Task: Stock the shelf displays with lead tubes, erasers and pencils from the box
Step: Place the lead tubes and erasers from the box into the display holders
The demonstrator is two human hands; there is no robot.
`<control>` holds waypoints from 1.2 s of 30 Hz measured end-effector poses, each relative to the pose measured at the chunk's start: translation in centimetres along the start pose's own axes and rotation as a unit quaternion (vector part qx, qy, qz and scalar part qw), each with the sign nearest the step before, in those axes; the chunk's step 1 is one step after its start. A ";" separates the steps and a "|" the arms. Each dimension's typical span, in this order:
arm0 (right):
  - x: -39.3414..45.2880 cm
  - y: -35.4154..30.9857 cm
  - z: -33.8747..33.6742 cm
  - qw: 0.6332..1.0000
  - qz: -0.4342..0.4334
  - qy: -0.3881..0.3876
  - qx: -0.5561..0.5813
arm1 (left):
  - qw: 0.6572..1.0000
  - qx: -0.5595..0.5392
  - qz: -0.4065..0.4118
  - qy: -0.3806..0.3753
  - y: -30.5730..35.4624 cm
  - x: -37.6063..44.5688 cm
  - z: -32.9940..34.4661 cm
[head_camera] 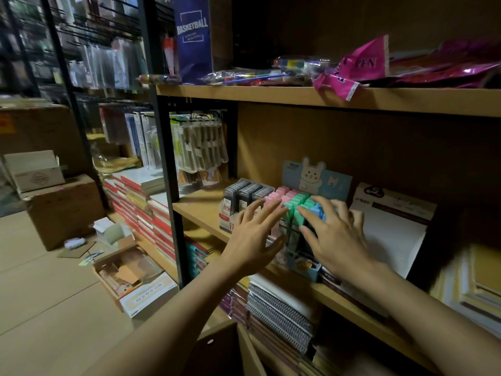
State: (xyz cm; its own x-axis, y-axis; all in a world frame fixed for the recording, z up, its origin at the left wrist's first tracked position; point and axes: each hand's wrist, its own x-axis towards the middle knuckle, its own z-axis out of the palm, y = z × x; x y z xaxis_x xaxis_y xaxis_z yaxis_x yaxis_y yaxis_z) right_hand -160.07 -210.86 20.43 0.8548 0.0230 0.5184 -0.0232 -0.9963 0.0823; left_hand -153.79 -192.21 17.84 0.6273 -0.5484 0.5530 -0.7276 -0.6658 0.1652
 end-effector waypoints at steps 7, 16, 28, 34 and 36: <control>0.6 -0.6 -0.3 0.999 0.042 -0.012 0.021 | 0.999 0.011 -0.022 -0.041 0.9 -0.8 -0.4; -2.4 -2.9 -1.3 0.990 -0.037 0.058 0.126 | 0.996 -0.082 -0.039 -0.002 1.7 -3.8 -0.9; -22.5 -15.4 21.1 0.789 0.031 -0.589 0.171 | 0.664 -0.241 -0.686 -0.175 0.6 -37.9 14.7; -31.6 -17.1 29.0 0.761 0.069 -0.620 0.175 | 0.597 -0.217 -0.739 -0.224 1.7 -42.3 21.1; -32.4 -17.6 30.6 0.789 0.028 -0.591 0.166 | 0.578 -0.227 -0.748 -0.235 1.5 -43.2 22.6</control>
State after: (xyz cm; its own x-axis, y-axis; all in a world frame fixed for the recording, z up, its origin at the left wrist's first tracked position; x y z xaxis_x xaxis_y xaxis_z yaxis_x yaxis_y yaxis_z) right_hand -171.49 -196.62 -23.83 0.7473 0.0802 -0.6596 -0.1098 -0.9641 -0.2416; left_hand -175.66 -180.96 -24.28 0.5772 0.3204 -0.7511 0.7952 -0.4294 0.4280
